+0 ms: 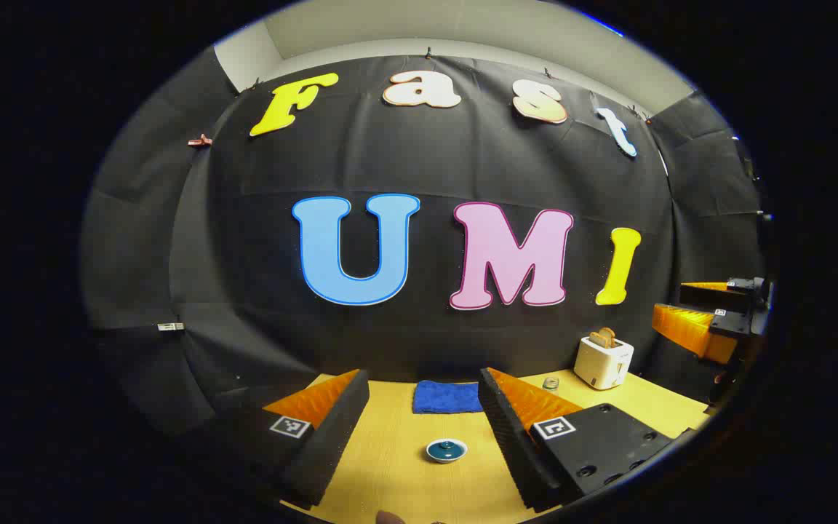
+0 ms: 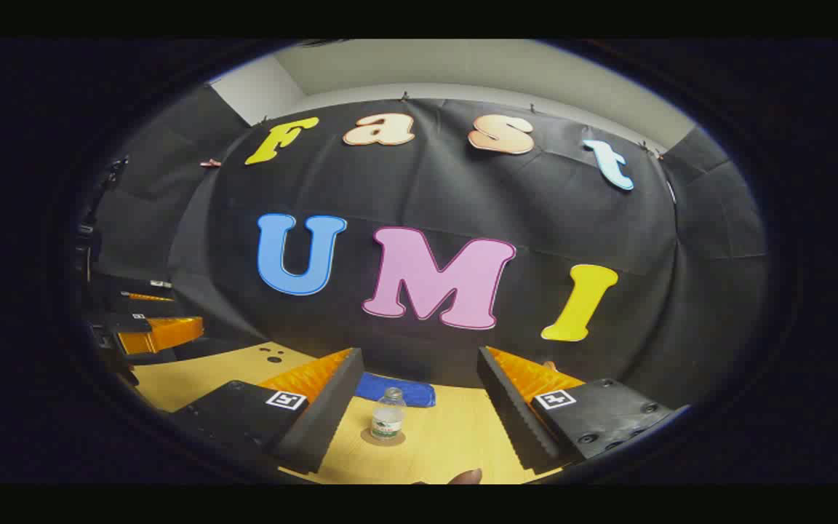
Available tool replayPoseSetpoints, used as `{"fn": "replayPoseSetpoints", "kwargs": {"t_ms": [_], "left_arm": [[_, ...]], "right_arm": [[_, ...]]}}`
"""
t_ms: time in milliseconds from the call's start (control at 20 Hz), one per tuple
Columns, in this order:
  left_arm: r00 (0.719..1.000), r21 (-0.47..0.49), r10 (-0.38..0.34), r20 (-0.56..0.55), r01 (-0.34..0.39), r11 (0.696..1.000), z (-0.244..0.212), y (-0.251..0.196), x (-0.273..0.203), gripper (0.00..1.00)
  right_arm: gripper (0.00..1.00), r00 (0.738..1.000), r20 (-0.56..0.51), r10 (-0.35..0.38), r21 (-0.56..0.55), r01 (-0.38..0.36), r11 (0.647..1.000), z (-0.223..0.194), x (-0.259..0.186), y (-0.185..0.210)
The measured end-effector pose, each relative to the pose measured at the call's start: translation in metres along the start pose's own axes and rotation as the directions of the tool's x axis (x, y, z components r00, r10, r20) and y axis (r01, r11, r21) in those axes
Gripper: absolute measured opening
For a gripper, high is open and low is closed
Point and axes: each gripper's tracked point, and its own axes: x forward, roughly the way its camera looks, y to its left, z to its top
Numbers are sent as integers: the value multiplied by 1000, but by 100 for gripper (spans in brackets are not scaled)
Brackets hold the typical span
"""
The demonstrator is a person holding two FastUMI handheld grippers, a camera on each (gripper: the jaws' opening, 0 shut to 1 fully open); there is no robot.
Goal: Open the teacup lid with one hand, grasp the water bottle and pour water into the teacup with the other hand; after pouring, place the water bottle on the coaster and then close the teacup lid.
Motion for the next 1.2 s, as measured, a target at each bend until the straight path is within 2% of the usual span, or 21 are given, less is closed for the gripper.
{"fn": "replayPoseSetpoints", "kwargs": {"t_ms": [750, 900, 1200], "left_arm": [[997, 5, -76, -31, 76, 997, -26, -14, 28, 95], [991, 16, -111, -81, 112, 994, -63, -24, 47, 95], [960, 94, -167, -223, 192, 977, -179, -45, 104, 95]], "right_arm": [[96, 999, -5, -49, -6, 49, 999, -9, 12, -1], [96, 998, -15, -61, -7, 61, 998, -11, 12, -2], [96, 996, -39, -85, -40, 83, 996, -14, 5, -6]]}}
